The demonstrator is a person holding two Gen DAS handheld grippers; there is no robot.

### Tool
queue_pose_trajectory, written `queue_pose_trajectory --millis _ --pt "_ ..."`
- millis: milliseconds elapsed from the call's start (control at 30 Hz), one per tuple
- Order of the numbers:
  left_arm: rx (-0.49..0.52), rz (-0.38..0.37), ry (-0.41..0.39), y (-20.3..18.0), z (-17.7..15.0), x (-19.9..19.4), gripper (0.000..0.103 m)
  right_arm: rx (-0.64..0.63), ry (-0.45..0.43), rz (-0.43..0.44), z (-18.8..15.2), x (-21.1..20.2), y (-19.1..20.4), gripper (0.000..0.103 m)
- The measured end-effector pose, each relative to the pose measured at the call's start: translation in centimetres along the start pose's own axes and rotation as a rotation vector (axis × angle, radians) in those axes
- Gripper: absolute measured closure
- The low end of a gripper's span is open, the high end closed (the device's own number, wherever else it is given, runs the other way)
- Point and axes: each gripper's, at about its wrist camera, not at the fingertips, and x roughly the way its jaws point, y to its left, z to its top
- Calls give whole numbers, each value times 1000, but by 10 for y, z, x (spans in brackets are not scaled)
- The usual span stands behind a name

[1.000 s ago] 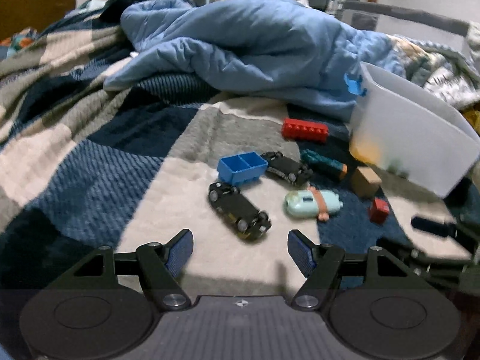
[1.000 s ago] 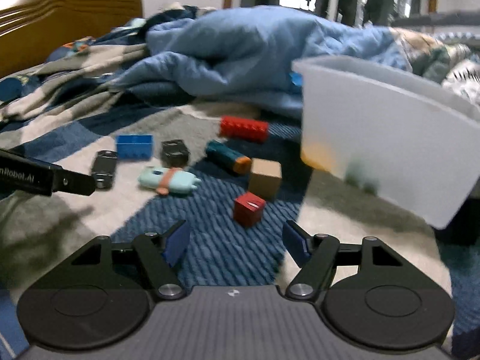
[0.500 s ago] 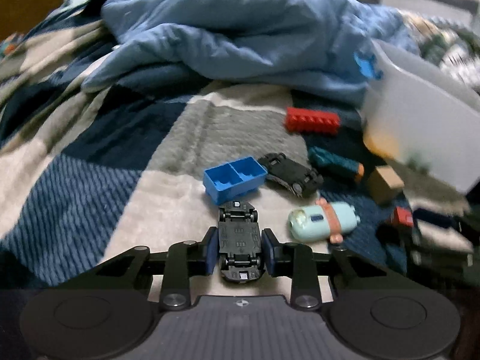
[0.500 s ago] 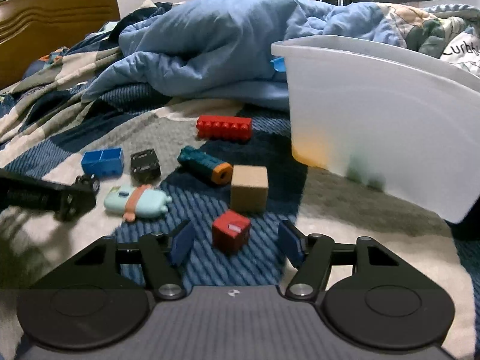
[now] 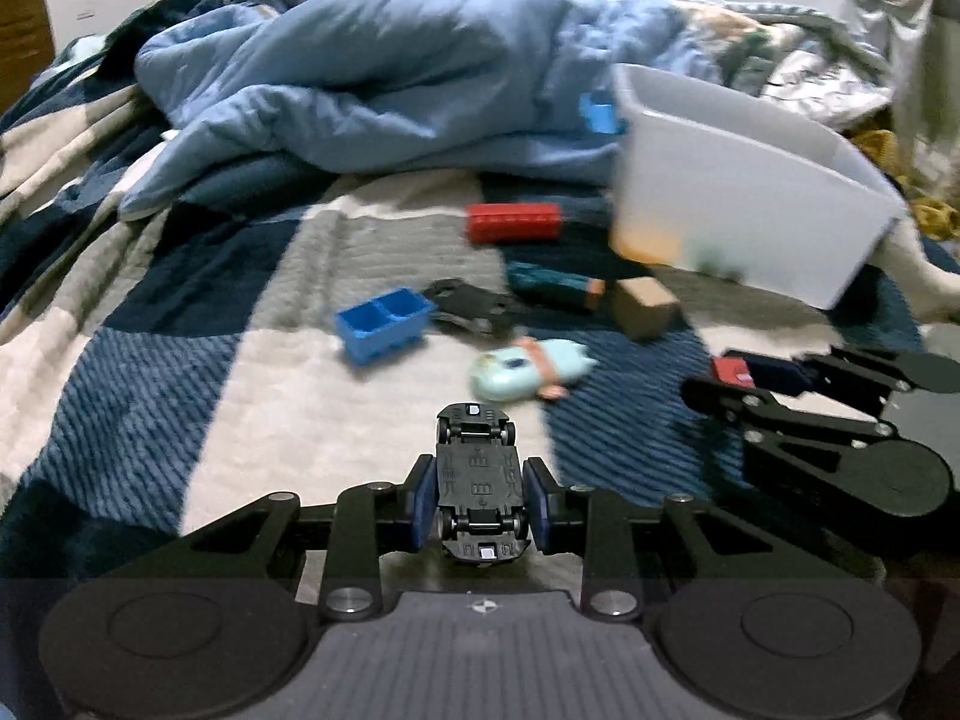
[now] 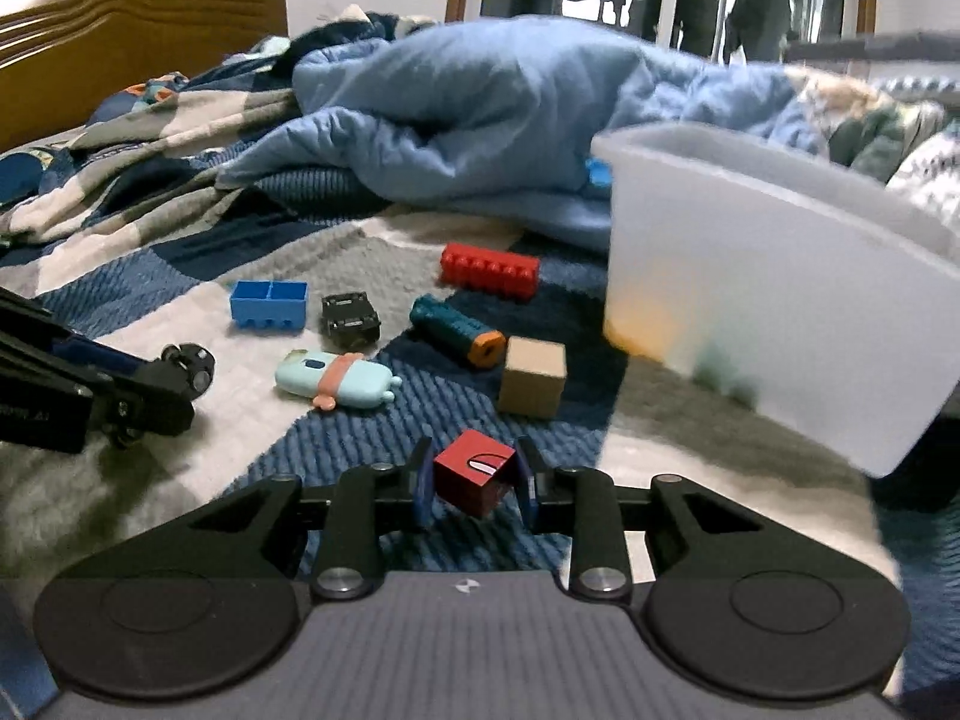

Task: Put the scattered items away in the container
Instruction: 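Grasp a black toy car with the left tool while the right tool grasps the red cube, then carry the car and red cube over the white bin and open both tools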

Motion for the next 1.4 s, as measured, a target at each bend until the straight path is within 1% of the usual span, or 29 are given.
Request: queue_pose_trajectory --millis 100,233,367,500,600,733,867,1000,1200,1300,1400 --pt "27 -26 -18 -17 4 -9 69 -13 -24 -23 4 -15 -7 73" --pt "48 -63 -53 -40 17 -17 69 5 -52 -64 10 -34 -23 73" --pt "46 -94 -92 -59 34 -22 69 25 -71 -98 14 -49 -43 73" --pt "51 -110 -109 -74 45 -21 69 3 -70 -129 13 -58 -57 73" --pt "58 -122 -114 -83 54 -18 69 12 -73 -144 13 -65 -70 73" --pt "55 -142 -143 -97 72 -16 69 38 -101 -163 20 -72 -85 73" --pt "42 -163 -171 -110 93 -13 69 54 -139 -175 31 -74 -96 73" --pt "63 -169 -203 -121 116 -10 69 35 -181 -188 46 -76 -108 73" --pt "80 -172 -244 -133 157 -1 69 28 -246 -218 76 -73 -133 73" --pt "102 -168 -262 -142 176 10 69 37 -262 -232 90 -64 -148 73" --pt "121 -164 -272 -150 190 25 69 34 -258 -244 98 -52 -158 73"
